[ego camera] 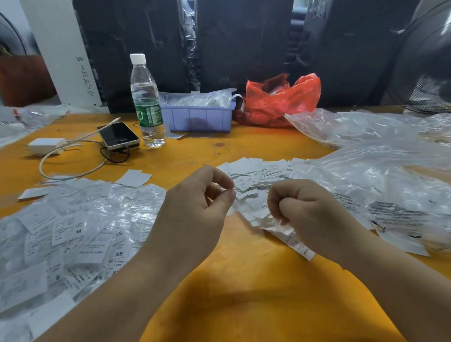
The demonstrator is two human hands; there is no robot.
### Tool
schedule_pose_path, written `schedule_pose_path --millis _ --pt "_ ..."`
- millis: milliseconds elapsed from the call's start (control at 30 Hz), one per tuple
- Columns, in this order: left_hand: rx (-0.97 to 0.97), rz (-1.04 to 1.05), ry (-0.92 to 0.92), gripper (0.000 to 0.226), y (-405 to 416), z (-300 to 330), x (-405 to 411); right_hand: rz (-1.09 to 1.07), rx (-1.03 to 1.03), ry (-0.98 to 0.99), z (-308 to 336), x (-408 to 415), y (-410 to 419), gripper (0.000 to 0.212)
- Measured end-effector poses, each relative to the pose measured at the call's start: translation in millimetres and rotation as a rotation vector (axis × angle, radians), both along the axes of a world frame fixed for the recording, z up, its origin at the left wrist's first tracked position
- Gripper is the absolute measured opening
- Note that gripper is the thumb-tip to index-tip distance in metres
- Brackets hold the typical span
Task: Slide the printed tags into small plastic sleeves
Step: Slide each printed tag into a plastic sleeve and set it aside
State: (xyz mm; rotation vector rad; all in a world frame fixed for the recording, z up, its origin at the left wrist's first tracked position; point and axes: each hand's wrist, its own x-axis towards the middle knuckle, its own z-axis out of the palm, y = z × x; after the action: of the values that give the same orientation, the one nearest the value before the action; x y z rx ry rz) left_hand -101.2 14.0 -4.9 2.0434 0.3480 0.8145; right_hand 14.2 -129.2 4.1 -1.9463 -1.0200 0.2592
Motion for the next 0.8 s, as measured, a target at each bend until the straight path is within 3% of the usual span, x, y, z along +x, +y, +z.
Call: schedule_pose_path --millis 67,167,267,500,567,800 --pt "-0.034 -0.029 -0.014 0.015 -2.0 -0.5 0.5 0.048 0.005 0.066 2.0 -0.8 -1.3 0.017" --pt "-0.086 -0.110 -0.024 0.016 -5.9 -1.3 0.8 0.274 0.065 0.297 4.6 -6.8 -2.1 0.018" --pt "-0.115 -0.210 -0.003 0.020 -8.6 -2.6 0.7 0.517 0.024 0.307 6.6 -10.1 -3.5 0.015" --pt "-0.206 -0.257 0.095 0.008 -4.3 -5.6 2.9 0.315 -0.004 0.292 -1.3 -0.8 -1.5 0.016" --pt "-0.233 -0.279 0.150 0.019 -2.4 -7.2 3.7 0.314 0.001 0.311 -1.0 0.3 -1.7 0.016" --pt "-0.272 -0.235 0.185 0.015 -0.3 -8.3 4.0 0.203 0.054 0.395 3.4 7.2 -2.2 0.011"
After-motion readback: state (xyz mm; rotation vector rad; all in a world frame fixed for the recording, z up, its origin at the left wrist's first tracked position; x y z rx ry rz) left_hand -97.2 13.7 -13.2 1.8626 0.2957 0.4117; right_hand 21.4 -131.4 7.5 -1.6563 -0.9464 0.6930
